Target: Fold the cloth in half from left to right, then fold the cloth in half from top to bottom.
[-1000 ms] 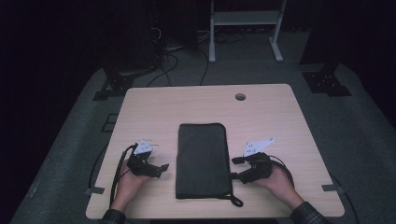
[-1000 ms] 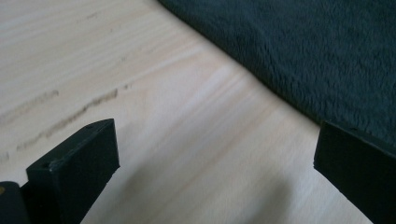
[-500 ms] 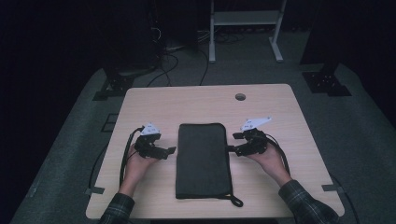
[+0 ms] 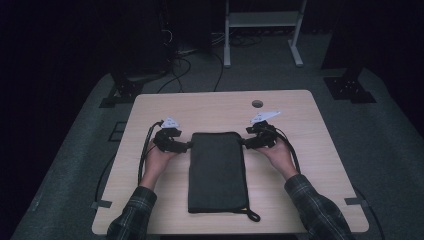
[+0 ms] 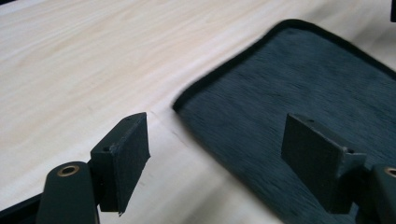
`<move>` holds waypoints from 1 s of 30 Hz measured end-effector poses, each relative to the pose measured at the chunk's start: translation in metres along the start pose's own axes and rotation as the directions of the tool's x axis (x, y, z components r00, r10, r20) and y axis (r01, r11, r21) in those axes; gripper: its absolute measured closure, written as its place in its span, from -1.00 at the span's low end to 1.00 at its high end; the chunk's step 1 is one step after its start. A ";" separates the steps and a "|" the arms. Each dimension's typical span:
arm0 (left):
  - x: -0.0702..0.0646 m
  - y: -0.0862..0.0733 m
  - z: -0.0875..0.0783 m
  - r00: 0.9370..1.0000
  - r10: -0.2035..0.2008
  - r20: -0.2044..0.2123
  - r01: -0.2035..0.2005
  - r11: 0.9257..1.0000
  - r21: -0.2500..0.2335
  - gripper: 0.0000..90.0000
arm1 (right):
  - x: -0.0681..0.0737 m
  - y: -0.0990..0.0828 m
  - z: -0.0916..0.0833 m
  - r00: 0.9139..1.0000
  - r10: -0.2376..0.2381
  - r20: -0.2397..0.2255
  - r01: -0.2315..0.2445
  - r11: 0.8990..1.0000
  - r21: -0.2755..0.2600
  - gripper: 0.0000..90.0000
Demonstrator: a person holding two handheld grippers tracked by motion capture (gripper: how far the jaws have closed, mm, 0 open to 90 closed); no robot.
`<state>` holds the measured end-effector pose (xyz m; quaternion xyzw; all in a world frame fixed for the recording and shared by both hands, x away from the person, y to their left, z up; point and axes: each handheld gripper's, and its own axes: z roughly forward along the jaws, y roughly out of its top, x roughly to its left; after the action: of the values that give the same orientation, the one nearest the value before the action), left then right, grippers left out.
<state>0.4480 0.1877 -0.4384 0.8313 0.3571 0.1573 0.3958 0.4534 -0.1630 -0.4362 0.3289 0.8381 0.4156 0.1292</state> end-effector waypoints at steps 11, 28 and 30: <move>0.018 0.004 0.034 1.000 -0.020 -0.022 0.021 0.999 0.046 -0.47 | -0.020 0.001 0.035 0.998 0.022 0.056 -0.023 1.000 0.019 -0.25; 0.014 -0.001 0.051 0.999 0.009 0.053 -0.013 0.998 0.068 0.15 | -0.018 -0.012 0.057 1.000 -0.009 -0.002 0.009 0.999 0.032 -0.06; 0.013 -0.001 0.051 0.998 0.009 0.069 -0.014 0.998 0.069 0.31 | -0.017 -0.012 0.057 1.000 -0.021 -0.009 0.021 0.999 0.030 0.03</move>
<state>0.4840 0.1698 -0.4718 0.8514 0.3439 0.1184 0.3780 0.4886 -0.1447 -0.4821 0.3202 0.8483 0.4028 0.1248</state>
